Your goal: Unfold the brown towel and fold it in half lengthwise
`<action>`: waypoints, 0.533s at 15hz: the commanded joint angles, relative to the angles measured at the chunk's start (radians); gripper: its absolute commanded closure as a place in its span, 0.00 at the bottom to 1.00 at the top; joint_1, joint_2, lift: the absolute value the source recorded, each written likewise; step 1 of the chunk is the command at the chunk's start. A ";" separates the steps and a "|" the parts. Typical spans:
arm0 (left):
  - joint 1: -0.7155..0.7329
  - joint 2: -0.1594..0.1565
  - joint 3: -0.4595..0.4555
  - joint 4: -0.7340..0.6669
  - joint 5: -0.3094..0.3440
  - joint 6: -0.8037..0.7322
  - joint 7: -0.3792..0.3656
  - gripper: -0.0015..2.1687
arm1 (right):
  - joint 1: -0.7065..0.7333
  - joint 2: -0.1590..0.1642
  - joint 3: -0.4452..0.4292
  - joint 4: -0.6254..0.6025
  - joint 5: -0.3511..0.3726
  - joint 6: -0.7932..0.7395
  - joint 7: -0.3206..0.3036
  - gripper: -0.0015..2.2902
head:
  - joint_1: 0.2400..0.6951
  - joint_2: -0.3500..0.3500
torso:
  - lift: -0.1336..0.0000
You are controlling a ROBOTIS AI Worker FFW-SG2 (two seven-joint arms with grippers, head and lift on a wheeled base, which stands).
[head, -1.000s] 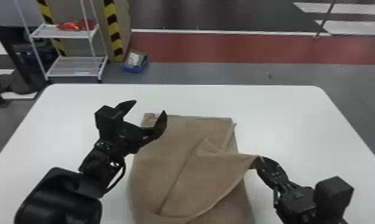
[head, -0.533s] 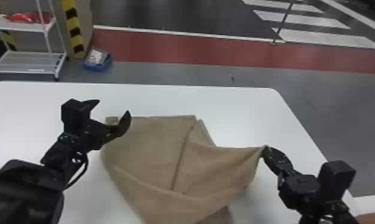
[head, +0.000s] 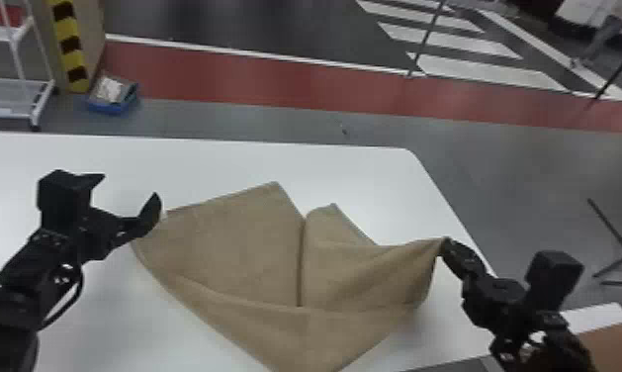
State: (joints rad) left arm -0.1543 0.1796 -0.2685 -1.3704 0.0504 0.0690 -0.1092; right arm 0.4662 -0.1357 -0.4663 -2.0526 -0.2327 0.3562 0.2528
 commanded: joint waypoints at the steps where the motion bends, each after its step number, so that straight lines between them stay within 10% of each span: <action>1: 0.002 0.005 0.015 -0.009 0.005 0.117 -0.024 0.04 | -0.017 0.010 0.009 0.016 0.004 -0.010 0.003 0.57 | 1.00 0.06 | 0.07; 8: 0.076 0.017 0.132 -0.085 0.088 0.182 -0.224 0.16 | -0.021 0.011 0.032 0.023 0.009 0.002 0.019 0.57 | 1.00 0.10 | 0.07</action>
State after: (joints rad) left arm -0.0797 0.1938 -0.1423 -1.4560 0.1168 0.2498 -0.3257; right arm 0.4452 -0.1254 -0.4428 -2.0295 -0.2272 0.3580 0.2715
